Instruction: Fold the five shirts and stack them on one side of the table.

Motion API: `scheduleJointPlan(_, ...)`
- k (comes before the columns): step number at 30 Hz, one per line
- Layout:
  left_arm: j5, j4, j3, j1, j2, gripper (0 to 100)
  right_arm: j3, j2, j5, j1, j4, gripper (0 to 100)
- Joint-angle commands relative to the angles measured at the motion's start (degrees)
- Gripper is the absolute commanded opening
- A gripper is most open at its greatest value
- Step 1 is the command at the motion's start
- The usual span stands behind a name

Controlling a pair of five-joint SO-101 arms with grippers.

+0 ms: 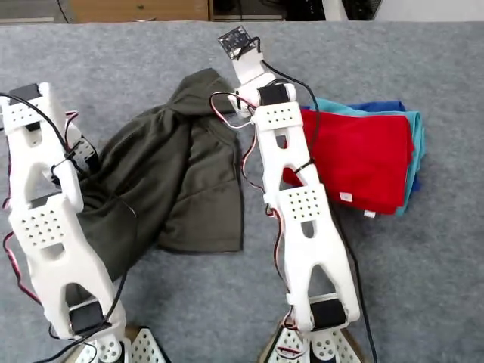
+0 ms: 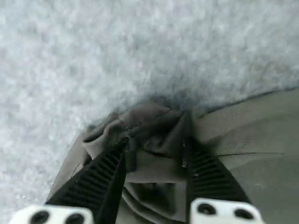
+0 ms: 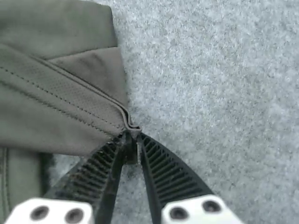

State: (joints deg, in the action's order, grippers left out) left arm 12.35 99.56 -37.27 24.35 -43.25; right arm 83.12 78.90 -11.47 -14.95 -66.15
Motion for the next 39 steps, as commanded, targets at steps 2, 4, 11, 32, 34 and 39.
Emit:
scheduleJointPlan(2,1.1,-2.9,4.6,-0.8,4.7,18,1.0,-2.7,-0.4,1.1,-0.1,0.2)
scheduleJointPlan(4,1.1,-3.5,6.6,-0.9,4.7,18,1.0,-2.7,-0.4,1.1,-0.1,0.2)
scheduleJointPlan(11,4.7,-9.2,11.0,-0.3,5.1,19,1.0,-2.6,-0.4,1.1,-0.1,0.2)
scheduleJointPlan(32,11.7,-6.9,-17.9,3.4,7.4,2,1.0,-2.6,-0.4,1.4,-0.1,0.2)
scheduleJointPlan(34,16.2,-6.9,-23.6,5.2,7.2,2,1.0,-2.6,-0.3,1.5,-0.1,0.2)
scheduleJointPlan(39,26.3,-8.9,-26.0,9.0,2.5,2,1.0,-2.7,-0.2,1.5,-0.3,0.2)
